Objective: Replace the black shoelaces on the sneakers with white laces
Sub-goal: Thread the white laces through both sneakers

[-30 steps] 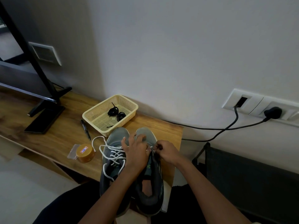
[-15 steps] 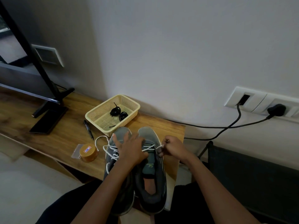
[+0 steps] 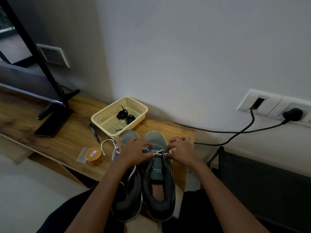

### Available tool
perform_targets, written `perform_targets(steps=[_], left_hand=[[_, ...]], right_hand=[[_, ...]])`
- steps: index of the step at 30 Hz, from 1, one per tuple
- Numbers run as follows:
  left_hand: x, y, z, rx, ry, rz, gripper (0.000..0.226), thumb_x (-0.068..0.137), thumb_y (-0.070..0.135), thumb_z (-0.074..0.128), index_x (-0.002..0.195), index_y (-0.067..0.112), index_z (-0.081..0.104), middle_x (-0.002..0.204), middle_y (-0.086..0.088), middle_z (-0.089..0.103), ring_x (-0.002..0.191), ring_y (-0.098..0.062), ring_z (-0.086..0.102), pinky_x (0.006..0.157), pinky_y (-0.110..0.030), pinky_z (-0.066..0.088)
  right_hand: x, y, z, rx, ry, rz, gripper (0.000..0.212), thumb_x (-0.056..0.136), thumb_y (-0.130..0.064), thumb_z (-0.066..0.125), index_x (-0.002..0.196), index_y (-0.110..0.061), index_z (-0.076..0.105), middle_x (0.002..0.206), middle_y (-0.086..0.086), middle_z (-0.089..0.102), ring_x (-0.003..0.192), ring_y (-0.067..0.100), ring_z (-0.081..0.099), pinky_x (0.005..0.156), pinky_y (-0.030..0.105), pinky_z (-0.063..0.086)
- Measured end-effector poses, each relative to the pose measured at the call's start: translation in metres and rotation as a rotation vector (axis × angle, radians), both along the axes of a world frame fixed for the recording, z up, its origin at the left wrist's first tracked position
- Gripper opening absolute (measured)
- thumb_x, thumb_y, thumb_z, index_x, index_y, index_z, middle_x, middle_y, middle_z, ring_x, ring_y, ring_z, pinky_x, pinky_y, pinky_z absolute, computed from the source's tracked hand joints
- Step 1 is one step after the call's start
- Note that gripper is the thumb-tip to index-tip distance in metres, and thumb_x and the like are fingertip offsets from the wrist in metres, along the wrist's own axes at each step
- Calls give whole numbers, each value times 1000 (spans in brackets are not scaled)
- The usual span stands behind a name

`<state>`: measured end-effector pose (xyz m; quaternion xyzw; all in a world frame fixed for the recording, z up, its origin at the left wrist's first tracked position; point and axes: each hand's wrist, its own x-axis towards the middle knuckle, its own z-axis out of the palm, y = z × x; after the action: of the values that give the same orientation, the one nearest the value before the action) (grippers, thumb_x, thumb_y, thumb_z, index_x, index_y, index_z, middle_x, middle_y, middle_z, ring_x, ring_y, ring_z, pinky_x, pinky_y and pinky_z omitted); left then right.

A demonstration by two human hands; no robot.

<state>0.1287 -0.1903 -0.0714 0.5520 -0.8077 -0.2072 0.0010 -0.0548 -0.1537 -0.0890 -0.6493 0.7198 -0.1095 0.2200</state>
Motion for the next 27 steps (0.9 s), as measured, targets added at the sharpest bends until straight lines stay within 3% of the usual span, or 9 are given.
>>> perform_targets(steps=[5,9,12,16,19,27], left_hand=[[-2,2,-1,-29,-135,-74,46,87,57,50,130,41,49,148,13,35,142,-14,19,101,-72,-17],[-3,1,-1,1,-127,-48,45,87,55,51,130,42,48,150,13,33,143,-15,17,101,-70,-19],[-1,-1,-2,-3,-127,-48,46,87,58,51,130,43,48,149,15,34,142,-14,18,99,-71,-19],[1,-3,-3,6,-95,-45,46,85,61,52,127,43,51,145,17,38,141,-12,22,99,-70,-19],[1,-4,-3,8,-75,-46,45,84,60,54,126,42,53,145,16,40,140,-12,24,100,-69,-19],[3,-5,-5,23,-58,-39,44,85,59,53,126,41,53,144,16,40,139,-10,26,102,-68,-19]], right_hand=[[1,0,1,-48,48,-41,14,84,-34,65,95,-26,71,121,-10,53,121,22,29,95,37,31],[-14,2,4,-106,135,-374,13,87,-22,59,82,-21,71,101,-5,59,111,22,45,92,36,37],[-26,3,1,-98,141,-580,16,86,-14,53,88,-13,69,99,4,60,109,29,46,88,36,41],[-17,1,6,-127,1,-323,21,78,-15,64,93,-28,69,123,-3,49,121,28,35,98,38,33],[1,1,8,-50,90,-58,24,80,-32,68,104,-36,68,139,-10,39,132,25,20,102,39,23],[11,1,7,-66,121,16,15,85,-34,64,96,-25,70,128,-9,48,128,22,25,91,33,23]])
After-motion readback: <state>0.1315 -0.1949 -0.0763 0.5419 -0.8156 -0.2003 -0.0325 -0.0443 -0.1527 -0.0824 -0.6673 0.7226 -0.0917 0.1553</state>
